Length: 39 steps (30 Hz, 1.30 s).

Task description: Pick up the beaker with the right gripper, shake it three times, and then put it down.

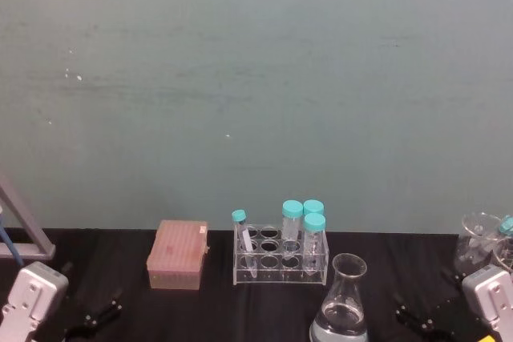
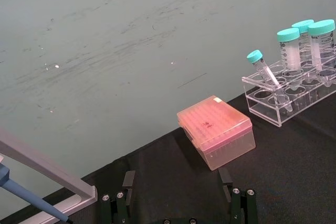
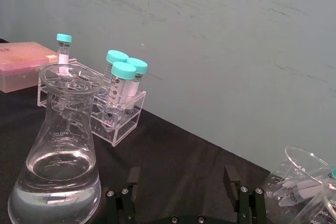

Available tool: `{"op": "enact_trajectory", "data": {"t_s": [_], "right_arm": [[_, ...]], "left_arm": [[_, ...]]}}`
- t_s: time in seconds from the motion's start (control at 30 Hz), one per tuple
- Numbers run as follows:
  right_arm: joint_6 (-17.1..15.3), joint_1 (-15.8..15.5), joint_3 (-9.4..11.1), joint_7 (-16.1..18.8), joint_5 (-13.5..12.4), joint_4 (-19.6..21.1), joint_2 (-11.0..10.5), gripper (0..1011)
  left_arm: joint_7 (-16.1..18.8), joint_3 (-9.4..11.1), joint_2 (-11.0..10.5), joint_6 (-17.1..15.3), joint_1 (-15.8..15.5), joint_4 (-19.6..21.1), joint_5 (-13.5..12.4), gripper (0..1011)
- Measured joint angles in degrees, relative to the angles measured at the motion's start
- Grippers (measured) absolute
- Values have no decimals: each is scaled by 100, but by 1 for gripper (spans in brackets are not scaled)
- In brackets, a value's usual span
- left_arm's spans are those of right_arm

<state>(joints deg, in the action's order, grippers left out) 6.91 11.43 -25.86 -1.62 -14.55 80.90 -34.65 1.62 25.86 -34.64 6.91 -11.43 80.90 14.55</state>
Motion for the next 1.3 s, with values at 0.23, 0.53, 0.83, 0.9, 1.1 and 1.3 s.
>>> {"op": "enact_trajectory", "data": {"t_s": [0.23, 0.53, 0.83, 0.9, 1.1, 1.3], "right_arm": [[0, 0, 0, 0, 0, 0, 0, 1000], [0, 0, 0, 0, 0, 0, 0, 1000], [0, 0, 0, 0, 0, 0, 0, 1000], [0, 0, 0, 0, 0, 0, 0, 1000], [0, 0, 0, 0, 0, 0, 0, 1000], [0, 0, 0, 0, 0, 0, 0, 1000]], "left_arm": [[0, 0, 0, 0, 0, 0, 0, 1000], [0, 0, 0, 0, 0, 0, 0, 1000], [0, 0, 0, 0, 0, 0, 0, 1000], [0, 0, 0, 0, 0, 0, 0, 1000], [0, 0, 0, 0, 0, 0, 0, 1000], [0, 0, 0, 0, 0, 0, 0, 1000]]}}
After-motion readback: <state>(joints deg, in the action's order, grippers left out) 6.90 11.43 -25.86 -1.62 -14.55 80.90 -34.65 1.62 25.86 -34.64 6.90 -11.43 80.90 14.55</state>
